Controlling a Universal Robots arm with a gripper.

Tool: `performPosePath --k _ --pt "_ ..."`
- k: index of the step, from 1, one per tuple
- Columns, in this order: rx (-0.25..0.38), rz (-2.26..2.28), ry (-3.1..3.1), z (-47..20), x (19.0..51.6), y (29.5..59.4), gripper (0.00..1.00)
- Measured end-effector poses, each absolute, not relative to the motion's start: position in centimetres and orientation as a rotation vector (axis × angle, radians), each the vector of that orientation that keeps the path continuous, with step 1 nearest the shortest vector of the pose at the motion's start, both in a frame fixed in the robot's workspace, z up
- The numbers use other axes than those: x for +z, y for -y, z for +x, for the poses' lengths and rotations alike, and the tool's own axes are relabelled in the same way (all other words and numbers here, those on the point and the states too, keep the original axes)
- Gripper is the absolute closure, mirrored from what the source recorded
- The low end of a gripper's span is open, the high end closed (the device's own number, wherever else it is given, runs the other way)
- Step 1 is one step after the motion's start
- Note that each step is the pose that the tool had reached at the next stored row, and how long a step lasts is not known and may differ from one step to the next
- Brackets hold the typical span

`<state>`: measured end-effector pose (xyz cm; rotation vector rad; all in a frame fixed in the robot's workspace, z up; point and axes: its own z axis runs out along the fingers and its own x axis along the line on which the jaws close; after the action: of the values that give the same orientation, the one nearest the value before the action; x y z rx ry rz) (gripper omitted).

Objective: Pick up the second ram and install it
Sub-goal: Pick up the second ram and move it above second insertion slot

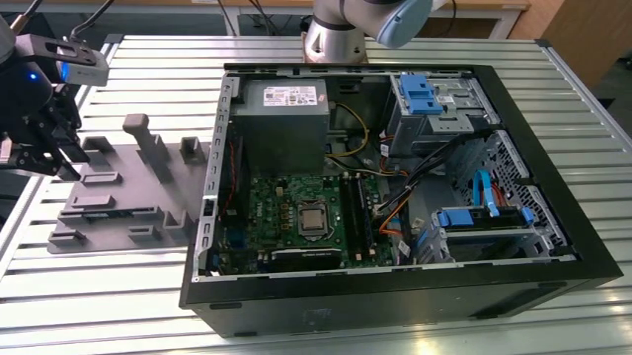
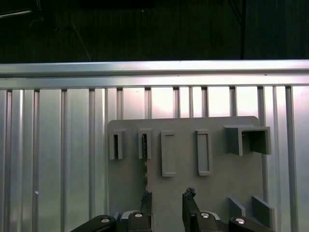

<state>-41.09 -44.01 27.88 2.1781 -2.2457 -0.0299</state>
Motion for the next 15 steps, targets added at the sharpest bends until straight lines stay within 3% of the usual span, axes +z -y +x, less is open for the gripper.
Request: performPosePath --k 15 --pt "-0.030 2.178 2.245 -41.09 27.49 44.01 0.62"
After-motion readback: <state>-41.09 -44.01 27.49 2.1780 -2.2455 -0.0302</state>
